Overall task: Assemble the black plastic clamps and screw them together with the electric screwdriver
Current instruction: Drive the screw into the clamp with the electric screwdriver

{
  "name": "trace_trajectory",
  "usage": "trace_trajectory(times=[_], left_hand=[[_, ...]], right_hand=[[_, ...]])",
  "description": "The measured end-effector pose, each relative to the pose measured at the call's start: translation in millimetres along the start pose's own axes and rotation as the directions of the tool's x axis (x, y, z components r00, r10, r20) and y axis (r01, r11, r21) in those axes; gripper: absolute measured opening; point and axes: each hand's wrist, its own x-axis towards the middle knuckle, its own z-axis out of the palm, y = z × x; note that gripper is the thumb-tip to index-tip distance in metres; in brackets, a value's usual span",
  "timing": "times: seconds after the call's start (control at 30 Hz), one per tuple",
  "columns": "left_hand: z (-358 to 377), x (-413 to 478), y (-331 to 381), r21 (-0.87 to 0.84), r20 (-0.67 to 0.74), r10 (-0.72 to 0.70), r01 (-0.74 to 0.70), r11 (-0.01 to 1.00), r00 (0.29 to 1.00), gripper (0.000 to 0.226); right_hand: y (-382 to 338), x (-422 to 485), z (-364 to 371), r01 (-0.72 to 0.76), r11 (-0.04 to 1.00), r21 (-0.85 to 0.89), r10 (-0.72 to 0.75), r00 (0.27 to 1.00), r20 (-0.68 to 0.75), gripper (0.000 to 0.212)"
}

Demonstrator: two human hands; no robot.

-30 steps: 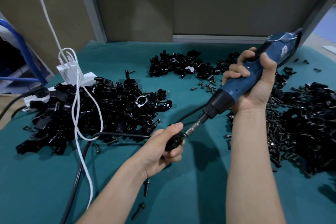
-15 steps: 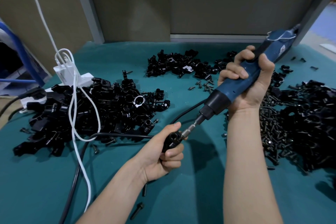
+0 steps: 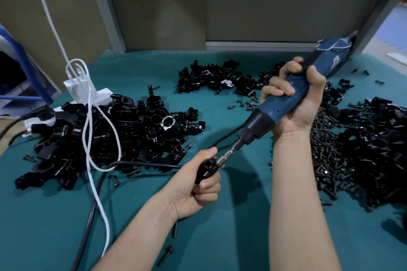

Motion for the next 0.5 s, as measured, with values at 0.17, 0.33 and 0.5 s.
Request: trace_trajectory(times=[0.17,0.33,0.5], left_hand=[[-0.6,0.2,-0.1,-0.021,-0.003,-0.002,0.002,1.0,1.0,0.042],[-0.9,0.5,-0.1,-0.013,-0.022,0.001,-0.002,1.0,1.0,0.044],[0.0,0.2,0.4,-0.028,-0.033,0.006,-0.007,1.0,0.999,0.043]], right_hand=[[1.3,0.6,-0.5,-0.009,1.0,-0.004,0.009,1.0,0.008,0.046],[3.0,0.8,-0.7,-0.008,1.0,-0.008,0.008,1.0,0.004,0.046],[4.1,0.7,-0.3,-0.008,1.0,-0.017,0.008,1.0,-0.003,0.048]])
